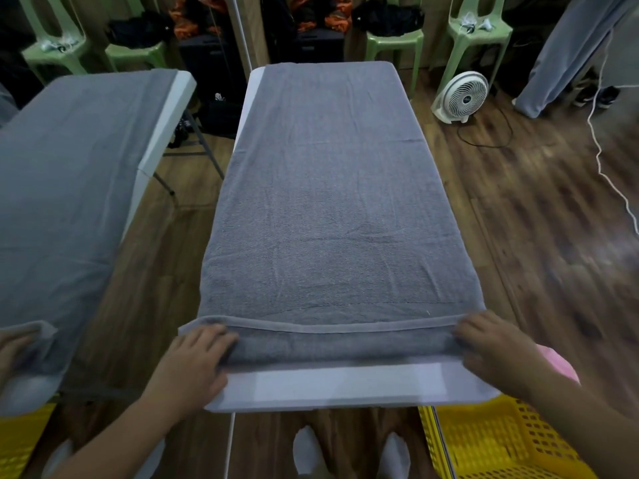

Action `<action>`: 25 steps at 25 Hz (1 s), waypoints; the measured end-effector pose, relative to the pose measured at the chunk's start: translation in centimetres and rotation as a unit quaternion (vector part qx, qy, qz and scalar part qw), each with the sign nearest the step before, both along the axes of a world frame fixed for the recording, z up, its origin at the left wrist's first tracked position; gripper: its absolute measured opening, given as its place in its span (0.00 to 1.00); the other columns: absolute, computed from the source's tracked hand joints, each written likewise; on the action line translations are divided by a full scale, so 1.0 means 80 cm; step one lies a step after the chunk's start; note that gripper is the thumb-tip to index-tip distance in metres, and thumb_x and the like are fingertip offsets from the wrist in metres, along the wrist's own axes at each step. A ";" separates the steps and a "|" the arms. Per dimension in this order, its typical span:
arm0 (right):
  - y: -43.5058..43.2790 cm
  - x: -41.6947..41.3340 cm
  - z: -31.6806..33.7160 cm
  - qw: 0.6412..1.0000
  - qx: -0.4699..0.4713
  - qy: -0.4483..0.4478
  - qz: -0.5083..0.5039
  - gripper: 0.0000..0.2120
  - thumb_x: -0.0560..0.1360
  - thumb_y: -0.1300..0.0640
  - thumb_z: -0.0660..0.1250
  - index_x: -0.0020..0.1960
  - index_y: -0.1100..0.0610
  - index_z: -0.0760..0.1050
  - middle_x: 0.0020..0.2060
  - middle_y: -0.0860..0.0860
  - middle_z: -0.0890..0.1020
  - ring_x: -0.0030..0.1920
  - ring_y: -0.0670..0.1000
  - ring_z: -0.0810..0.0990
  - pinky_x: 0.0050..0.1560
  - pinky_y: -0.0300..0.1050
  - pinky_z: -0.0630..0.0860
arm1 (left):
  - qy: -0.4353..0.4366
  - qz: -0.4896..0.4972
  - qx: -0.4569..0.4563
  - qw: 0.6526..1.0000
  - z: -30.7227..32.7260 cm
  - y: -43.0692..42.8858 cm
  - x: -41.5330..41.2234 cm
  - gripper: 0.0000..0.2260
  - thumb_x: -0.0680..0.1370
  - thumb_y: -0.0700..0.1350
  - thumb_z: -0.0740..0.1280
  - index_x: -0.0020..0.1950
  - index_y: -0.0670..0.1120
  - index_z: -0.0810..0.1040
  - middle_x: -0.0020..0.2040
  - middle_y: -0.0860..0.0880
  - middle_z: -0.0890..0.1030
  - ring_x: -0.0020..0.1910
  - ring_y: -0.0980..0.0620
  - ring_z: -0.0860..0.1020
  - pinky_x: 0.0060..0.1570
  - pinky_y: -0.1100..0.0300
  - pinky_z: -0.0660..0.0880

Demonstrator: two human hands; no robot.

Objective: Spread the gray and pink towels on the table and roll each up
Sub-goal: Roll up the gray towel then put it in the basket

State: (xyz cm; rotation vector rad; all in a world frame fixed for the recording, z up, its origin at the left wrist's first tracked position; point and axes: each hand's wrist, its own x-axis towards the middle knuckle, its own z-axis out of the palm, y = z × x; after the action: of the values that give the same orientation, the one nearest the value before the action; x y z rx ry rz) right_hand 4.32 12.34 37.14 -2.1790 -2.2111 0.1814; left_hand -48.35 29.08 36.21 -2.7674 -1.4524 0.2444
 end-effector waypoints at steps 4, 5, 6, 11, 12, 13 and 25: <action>-0.003 -0.004 -0.027 0.998 -0.001 0.047 -0.035 0.07 0.70 0.55 0.67 0.48 0.50 0.80 0.49 0.47 0.82 0.51 0.52 0.79 0.52 0.51 0.77 | -0.056 0.008 -0.014 0.998 -0.011 0.005 0.008 0.18 0.72 0.52 0.57 0.56 0.49 0.80 0.55 0.49 0.81 0.54 0.47 0.79 0.52 0.50 0.77; 0.006 -0.004 -0.021 0.996 -0.012 0.065 -0.059 0.05 0.72 0.53 0.63 0.43 0.47 0.77 0.44 0.45 0.81 0.47 0.51 0.78 0.47 0.49 0.76 | -0.066 0.014 -0.008 0.998 -0.012 0.007 0.006 0.15 0.73 0.51 0.56 0.51 0.50 0.80 0.51 0.50 0.82 0.51 0.48 0.79 0.50 0.50 0.77; 0.016 -0.004 -0.012 0.992 -0.035 0.079 -0.087 0.05 0.73 0.52 0.61 0.40 0.45 0.73 0.39 0.44 0.79 0.43 0.49 0.77 0.42 0.48 0.73 | -0.081 0.031 -0.017 0.996 -0.007 0.009 0.004 0.13 0.74 0.51 0.56 0.47 0.51 0.79 0.46 0.52 0.82 0.47 0.49 0.80 0.49 0.49 0.76; 0.094 0.025 0.028 0.981 -0.109 0.086 -0.138 0.06 0.76 0.52 0.60 0.40 0.48 0.70 0.36 0.46 0.78 0.38 0.52 0.75 0.36 0.48 0.69 | -0.110 0.090 -0.060 0.988 0.028 0.070 0.020 0.09 0.79 0.47 0.60 0.40 0.59 0.69 0.34 0.58 0.75 0.37 0.61 0.72 0.54 0.51 0.66; 0.115 0.031 0.030 0.980 -0.117 0.075 -0.143 0.05 0.76 0.52 0.60 0.42 0.49 0.72 0.38 0.48 0.79 0.40 0.53 0.75 0.37 0.47 0.69 | -0.096 0.093 -0.048 0.990 0.033 0.092 0.026 0.08 0.79 0.48 0.61 0.42 0.59 0.69 0.36 0.57 0.76 0.38 0.59 0.73 0.53 0.51 0.66; 0.132 0.032 0.029 0.981 -0.109 0.058 -0.149 0.04 0.76 0.53 0.61 0.43 0.49 0.74 0.41 0.49 0.80 0.42 0.53 0.76 0.38 0.47 0.70 | -0.087 0.094 -0.021 0.992 0.036 0.109 0.030 0.06 0.79 0.49 0.63 0.44 0.59 0.70 0.39 0.57 0.78 0.40 0.56 0.74 0.52 0.50 0.67; 0.101 0.001 -0.034 0.993 0.073 0.037 -0.080 0.04 0.69 0.63 0.69 0.40 0.55 0.78 0.42 0.53 0.84 0.44 0.56 0.82 0.53 0.50 0.77 | -0.113 -0.011 0.000 0.994 -0.028 0.100 0.020 0.16 0.76 0.51 0.55 0.54 0.52 0.80 0.53 0.53 0.82 0.54 0.51 0.79 0.67 0.46 0.66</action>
State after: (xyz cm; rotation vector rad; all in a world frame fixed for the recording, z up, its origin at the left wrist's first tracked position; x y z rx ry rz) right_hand 4.41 20.40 34.39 -2.2188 -1.9349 0.0901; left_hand -46.72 37.08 33.98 -2.8876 -1.4628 -0.0709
